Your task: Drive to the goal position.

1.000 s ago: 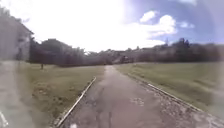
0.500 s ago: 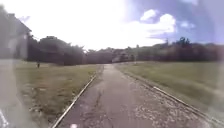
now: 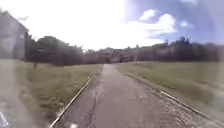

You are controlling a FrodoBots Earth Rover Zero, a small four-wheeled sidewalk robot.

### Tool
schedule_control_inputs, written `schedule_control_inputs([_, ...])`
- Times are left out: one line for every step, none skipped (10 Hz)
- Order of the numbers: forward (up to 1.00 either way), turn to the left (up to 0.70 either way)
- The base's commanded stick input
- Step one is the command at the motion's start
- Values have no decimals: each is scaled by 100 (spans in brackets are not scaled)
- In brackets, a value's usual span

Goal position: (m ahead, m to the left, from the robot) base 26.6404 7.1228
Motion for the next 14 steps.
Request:
schedule_control_inputs([100, 0])
schedule_control_inputs([100, 0])
schedule_control_inputs([100, 0])
schedule_control_inputs([100, 19])
schedule_control_inputs([100, 33])
schedule_control_inputs([100, 31])
schedule_control_inputs([100, 13])
schedule_control_inputs([100, 2])
schedule_control_inputs([100, 8])
schedule_control_inputs([100, 15])
schedule_control_inputs([100, 26])
schedule_control_inputs([100, 12])
schedule_control_inputs([100, 0])
schedule_control_inputs([100, 0])
